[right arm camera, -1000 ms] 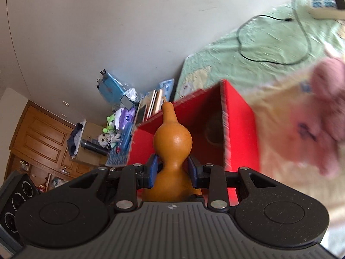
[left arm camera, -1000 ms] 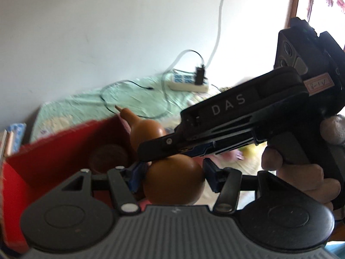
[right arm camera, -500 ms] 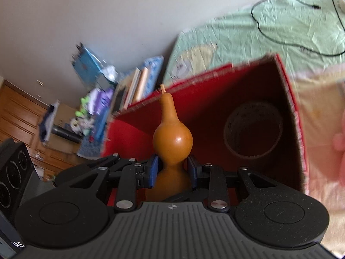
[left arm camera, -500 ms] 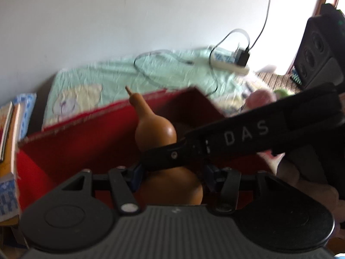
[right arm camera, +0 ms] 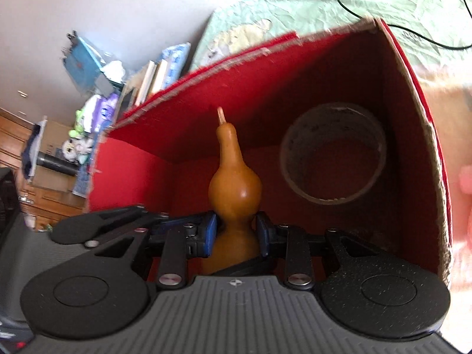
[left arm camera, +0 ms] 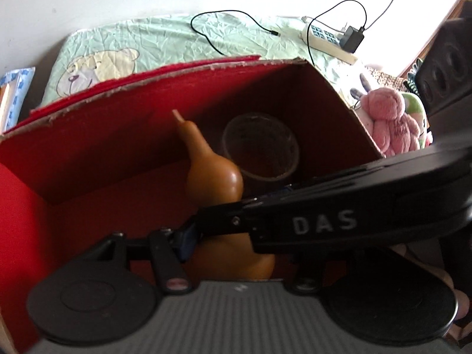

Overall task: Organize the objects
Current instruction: 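Lower the gourd into the red box and open the right tool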

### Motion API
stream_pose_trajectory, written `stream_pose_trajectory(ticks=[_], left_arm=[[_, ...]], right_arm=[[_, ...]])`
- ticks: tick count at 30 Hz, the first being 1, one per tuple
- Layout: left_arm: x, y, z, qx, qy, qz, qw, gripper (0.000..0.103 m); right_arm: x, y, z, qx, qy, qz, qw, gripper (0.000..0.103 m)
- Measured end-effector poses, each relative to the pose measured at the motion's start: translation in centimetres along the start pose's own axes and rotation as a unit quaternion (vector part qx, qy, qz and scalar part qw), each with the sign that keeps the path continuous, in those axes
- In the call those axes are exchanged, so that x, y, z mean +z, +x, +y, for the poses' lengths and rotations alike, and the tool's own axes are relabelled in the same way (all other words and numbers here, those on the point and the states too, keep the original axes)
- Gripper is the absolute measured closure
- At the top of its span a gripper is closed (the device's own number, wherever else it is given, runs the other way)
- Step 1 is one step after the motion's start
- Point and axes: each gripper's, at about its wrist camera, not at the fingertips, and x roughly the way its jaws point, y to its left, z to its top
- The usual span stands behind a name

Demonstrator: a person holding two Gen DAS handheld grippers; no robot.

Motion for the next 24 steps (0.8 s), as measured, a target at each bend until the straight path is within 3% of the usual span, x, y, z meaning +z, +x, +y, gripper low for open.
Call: stream_pose_trajectory(ticks=[3, 8, 14, 17, 24], left_arm=[[-0.1, -0.1, 0.2, 0.018, 0.012, 0.002, 0.9998, 0.046], [-0.1, -0.4, 1.2, 0.048, 0.021, 0.006, 0.9986, 0.041], [-0.4, -0.7, 1.2, 0.068, 0.051, -0.002, 0.9964, 0.040], [-0.9, -1.5, 1.3, 0.082, 0.068, -0.022, 0.9941, 0.033], [-0.2, -1.4, 3.8, 0.115, 0.021, -0.031, 0.9927, 0.034]], right_arm=[[0.3, 0.4, -0.6, -0.004, 0.018, 0.005, 1.000, 0.082], [0.7, 1.3, -0.6, -0.030, 0.008, 0.022, 0.999, 0.081], [0.9, 1.2, -1.4, -0.014, 0.018, 0.029, 0.999, 0.081], [0.7, 0.8, -1.7, 0.001, 0.021, 0.019, 1.000, 0.080], [0.1, -0.2, -1.5, 0.010, 0.006, -0.020, 1.000, 0.080]])
